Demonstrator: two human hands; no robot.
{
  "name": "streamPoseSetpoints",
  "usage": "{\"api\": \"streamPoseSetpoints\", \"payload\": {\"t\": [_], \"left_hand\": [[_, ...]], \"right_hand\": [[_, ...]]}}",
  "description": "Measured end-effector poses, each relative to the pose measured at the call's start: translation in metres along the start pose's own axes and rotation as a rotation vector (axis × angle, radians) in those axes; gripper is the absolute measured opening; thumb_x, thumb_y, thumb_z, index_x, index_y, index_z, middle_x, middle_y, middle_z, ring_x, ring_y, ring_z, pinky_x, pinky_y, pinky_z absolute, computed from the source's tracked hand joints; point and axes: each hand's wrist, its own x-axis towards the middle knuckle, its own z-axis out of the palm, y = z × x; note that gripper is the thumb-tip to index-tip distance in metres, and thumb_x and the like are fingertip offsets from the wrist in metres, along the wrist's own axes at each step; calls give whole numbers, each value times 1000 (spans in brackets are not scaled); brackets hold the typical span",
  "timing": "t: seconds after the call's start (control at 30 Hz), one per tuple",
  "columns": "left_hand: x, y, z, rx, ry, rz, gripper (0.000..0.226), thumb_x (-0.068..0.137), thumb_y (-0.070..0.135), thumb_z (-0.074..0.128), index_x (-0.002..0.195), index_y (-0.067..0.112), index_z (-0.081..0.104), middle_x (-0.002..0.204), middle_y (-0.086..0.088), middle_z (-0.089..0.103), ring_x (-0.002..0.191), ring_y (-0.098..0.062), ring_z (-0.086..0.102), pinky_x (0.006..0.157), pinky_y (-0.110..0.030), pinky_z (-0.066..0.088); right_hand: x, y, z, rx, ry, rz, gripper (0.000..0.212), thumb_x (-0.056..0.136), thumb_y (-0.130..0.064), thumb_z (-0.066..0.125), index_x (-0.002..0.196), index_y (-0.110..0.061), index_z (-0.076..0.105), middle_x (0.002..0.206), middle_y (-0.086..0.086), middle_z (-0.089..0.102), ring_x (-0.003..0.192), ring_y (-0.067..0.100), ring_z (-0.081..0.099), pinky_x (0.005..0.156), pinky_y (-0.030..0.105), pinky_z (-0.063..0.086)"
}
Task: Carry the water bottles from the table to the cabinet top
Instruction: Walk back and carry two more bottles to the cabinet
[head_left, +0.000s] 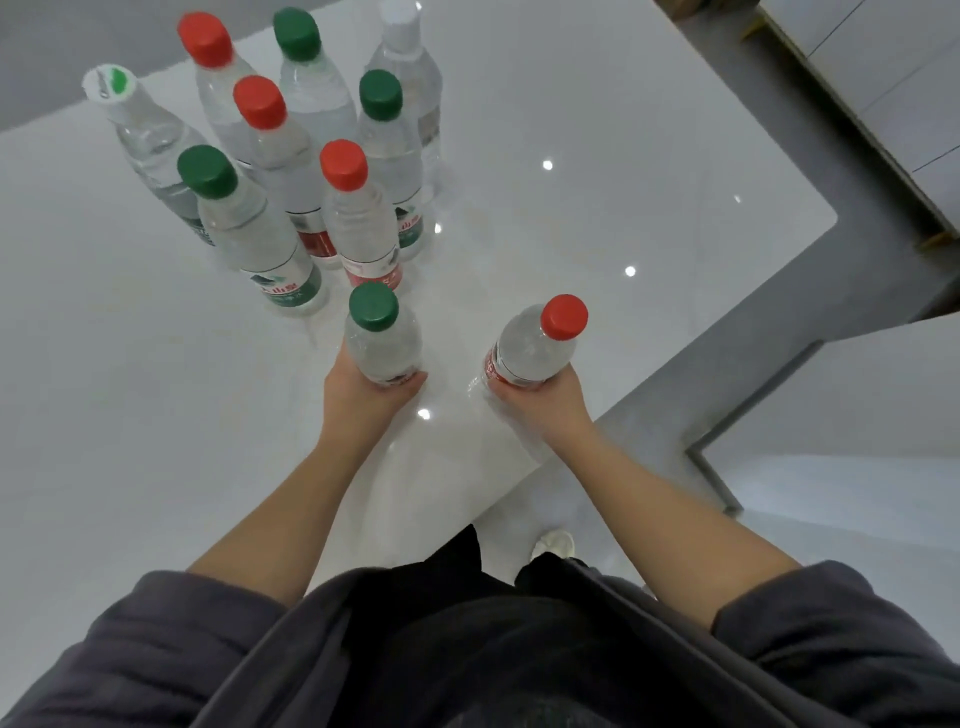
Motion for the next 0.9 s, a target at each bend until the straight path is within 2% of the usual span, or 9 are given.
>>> {"api": "streamPoseSetpoints", "payload": {"t": [0.1,0.2,0.33,0.43,0.57,0.67,0.8,0.83,0.9], "left_hand": [[-20,9,24,42,-57,38,54,66,37,84,112,19,60,102,6,68,95,-15,64,83,-30,52],[-54,22,64,31,-153,73,53,68,32,84,113,19,59,100,8,67,91,-8,63,75,-19,48],[-104,42,125,49,-303,124,43,70,27,83,103,24,56,87,16,63,78,4,59,60,-6,41],[-134,61,161,49,-424,213,40,69,28,84,100,25,58,86,19,65,78,9,61,62,-2,43],[-166,99,205,25,-544,337,47,67,34,83,108,23,60,95,16,68,89,6,63,71,-7,47],[-191,137,238,-22,-597,427,54,67,28,85,113,20,57,96,20,65,89,13,60,73,-2,43],[-213,195,267,-91,-687,534,63,62,33,84,117,20,56,106,9,68,100,-10,66,87,-36,55],[-217,213,272,-104,-711,577,61,62,33,83,115,20,57,105,7,69,99,-13,67,86,-40,56],[-227,252,278,-137,-757,640,56,64,30,84,113,23,57,103,9,70,97,-11,67,84,-37,56]], "right_hand": [[-19,17,-17,37,83,25,48,66,-41,83,104,-21,63,93,-9,71,89,9,69,81,30,57],[-49,35,-53,121,142,56,39,72,-28,83,105,-14,66,97,-2,73,91,11,70,78,23,55],[-94,65,-110,200,338,84,37,72,-23,82,102,-10,66,94,5,73,89,19,71,81,37,59],[-128,85,-150,244,452,78,30,75,-10,80,100,-5,64,91,10,71,84,19,70,75,32,56],[-171,100,-199,349,623,106,53,73,-12,83,119,-14,58,106,-4,71,93,4,69,74,14,52],[-193,98,-241,381,723,64,59,73,-11,83,124,-18,54,111,-7,69,96,2,67,77,14,52],[-219,70,-300,411,850,-41,54,73,-6,82,113,-28,52,107,-8,68,93,3,67,79,19,54],[-225,59,-315,419,878,-82,52,74,-5,81,109,-31,52,105,-10,67,90,0,67,77,17,53],[-236,34,-344,444,920,-164,51,75,-4,80,105,-34,51,103,-13,66,86,-5,66,73,13,53]]}}
